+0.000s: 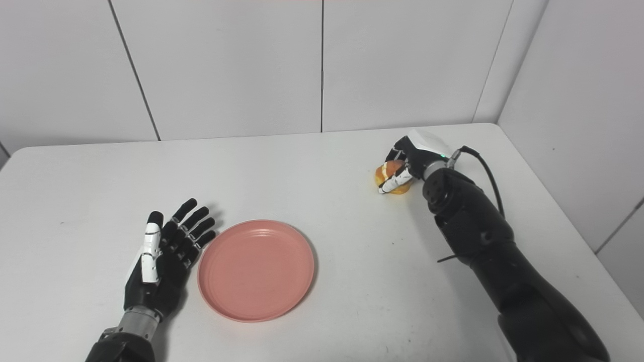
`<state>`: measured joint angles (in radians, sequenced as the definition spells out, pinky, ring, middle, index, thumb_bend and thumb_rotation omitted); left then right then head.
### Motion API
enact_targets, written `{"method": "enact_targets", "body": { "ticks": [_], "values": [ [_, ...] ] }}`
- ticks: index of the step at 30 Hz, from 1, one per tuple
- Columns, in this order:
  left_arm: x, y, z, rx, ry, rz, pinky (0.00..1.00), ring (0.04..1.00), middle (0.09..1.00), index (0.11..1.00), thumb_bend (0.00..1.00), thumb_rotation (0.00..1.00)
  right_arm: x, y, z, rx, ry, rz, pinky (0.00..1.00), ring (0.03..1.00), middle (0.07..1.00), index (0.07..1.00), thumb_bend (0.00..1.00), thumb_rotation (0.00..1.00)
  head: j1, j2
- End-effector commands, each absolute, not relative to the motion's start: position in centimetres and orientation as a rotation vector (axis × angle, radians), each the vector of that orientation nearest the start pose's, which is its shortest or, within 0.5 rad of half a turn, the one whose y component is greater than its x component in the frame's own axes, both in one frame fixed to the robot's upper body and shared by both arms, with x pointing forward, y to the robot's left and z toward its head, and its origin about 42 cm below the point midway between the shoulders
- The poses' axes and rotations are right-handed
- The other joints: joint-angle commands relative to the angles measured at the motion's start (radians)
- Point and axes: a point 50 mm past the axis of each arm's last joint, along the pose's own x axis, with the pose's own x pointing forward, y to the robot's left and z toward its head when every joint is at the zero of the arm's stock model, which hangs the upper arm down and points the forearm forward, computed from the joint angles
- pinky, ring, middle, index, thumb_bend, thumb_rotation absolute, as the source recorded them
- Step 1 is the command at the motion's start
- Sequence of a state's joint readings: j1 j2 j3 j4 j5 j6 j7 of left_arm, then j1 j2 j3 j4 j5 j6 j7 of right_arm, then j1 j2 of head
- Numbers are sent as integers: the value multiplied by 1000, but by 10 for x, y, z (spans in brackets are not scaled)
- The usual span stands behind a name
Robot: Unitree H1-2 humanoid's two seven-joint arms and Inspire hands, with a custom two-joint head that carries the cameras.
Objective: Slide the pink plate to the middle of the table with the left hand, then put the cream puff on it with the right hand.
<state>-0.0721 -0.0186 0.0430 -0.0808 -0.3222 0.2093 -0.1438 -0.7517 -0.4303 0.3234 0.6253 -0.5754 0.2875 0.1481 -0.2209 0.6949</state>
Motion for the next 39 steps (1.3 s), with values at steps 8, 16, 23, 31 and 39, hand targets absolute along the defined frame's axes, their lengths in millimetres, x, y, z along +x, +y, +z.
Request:
{"method": "enact_targets", "body": {
  "ticks": [8, 16, 23, 31, 39],
  "values": [
    [307, 197, 129, -337, 20, -178, 855, 844, 851, 840, 561, 1000, 511, -293, 249, -1161, 108, 54, 361, 439, 512, 490, 504, 125, 1, -1],
    [309, 194, 130, -340, 17, -175, 853, 842, 849, 840, 554, 1000, 502, -289, 270, -1132, 31, 27, 370, 447, 505, 490, 505, 125, 6, -8],
    [310, 192, 129, -340, 17, -174, 856, 842, 849, 839, 557, 1000, 478, -269, 304, -1131, -87, 53, 354, 444, 512, 489, 506, 124, 14, -11],
    [311, 189, 130, -339, 16, -160, 852, 839, 846, 836, 550, 1000, 452, -235, 331, -1122, -195, 124, 354, 435, 494, 489, 504, 124, 26, -12],
    [313, 182, 131, -342, 17, -134, 847, 832, 837, 829, 551, 1000, 423, -191, 344, -1113, -289, 240, 359, 434, 499, 490, 505, 122, 60, -12]
  ]
}}
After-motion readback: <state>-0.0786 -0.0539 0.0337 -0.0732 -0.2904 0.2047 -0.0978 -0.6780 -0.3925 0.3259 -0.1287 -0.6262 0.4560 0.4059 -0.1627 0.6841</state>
